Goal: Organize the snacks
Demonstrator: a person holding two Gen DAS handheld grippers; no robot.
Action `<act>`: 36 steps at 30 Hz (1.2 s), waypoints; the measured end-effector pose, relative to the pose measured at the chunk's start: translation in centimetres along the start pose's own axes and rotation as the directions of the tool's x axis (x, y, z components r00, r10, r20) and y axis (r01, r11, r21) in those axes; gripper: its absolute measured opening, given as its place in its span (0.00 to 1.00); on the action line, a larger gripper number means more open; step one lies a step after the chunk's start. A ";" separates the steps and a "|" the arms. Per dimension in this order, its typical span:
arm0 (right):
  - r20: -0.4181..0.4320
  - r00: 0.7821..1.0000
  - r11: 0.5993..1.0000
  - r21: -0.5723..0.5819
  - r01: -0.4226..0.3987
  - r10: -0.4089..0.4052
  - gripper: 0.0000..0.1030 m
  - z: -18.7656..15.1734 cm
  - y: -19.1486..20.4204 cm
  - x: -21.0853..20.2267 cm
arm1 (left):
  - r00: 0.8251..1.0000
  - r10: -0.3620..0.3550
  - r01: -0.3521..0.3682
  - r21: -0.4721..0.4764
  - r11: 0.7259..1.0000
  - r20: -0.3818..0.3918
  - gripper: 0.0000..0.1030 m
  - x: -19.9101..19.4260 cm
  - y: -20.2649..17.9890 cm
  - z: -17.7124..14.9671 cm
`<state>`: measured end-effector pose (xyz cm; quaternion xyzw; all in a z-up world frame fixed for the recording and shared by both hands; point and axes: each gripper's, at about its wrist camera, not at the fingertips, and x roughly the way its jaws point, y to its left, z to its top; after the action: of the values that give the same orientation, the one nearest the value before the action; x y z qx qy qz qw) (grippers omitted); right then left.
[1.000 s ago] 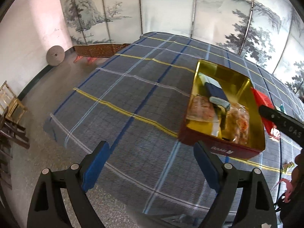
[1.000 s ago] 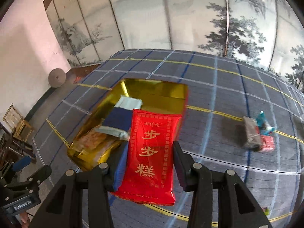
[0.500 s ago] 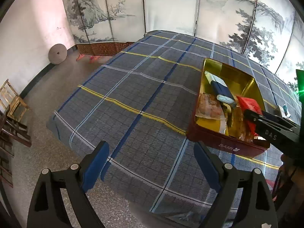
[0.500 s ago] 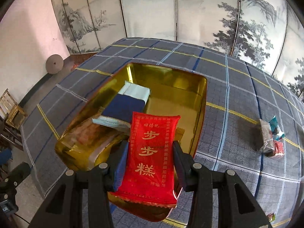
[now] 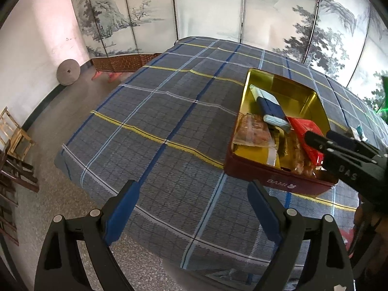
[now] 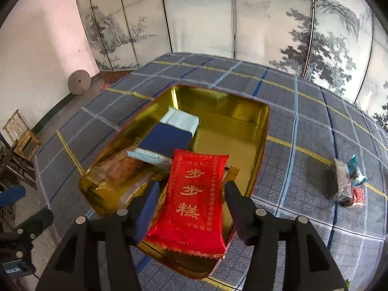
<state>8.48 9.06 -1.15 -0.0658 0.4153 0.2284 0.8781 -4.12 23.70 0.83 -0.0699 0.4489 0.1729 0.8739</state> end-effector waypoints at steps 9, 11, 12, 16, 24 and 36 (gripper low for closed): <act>0.058 0.998 0.999 0.007 -0.038 0.038 0.57 -0.8 -2.3 -4.5 | 1.000 -0.016 0.015 0.036 0.999 0.018 0.86 -1.1 -1.9 0.2; 0.061 0.998 1.000 0.001 -0.031 0.031 0.57 -1.4 -3.4 -5.5 | 0.999 -0.026 0.024 0.049 0.999 0.025 0.86 -1.4 -2.6 0.2; 0.058 0.998 1.000 -0.005 -0.028 0.028 0.57 -1.7 -3.8 -5.9 | 0.999 -0.031 0.029 0.056 0.998 0.025 0.86 -1.5 -3.0 0.2; 0.033 0.999 1.000 -0.013 -0.002 0.002 0.57 -3.6 -6.5 -7.6 | 0.998 -0.050 0.047 0.086 0.995 0.030 0.86 -1.8 -4.5 0.1; -0.124 0.988 0.984 0.137 0.111 -0.094 0.57 -10.0 -13.1 -10.5 | 0.994 -0.099 0.093 0.114 0.989 0.045 0.86 -2.4 -6.5 0.5; -0.198 0.978 0.927 0.353 0.127 -0.059 0.57 -13.1 -17.3 -9.2 | 0.993 -0.107 0.102 0.108 0.989 0.040 0.86 -2.3 -6.4 0.8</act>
<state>2.14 -13.45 -3.94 0.0576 0.5260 0.0984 0.8428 -2.37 17.46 2.94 -0.0430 0.4331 0.1045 0.8942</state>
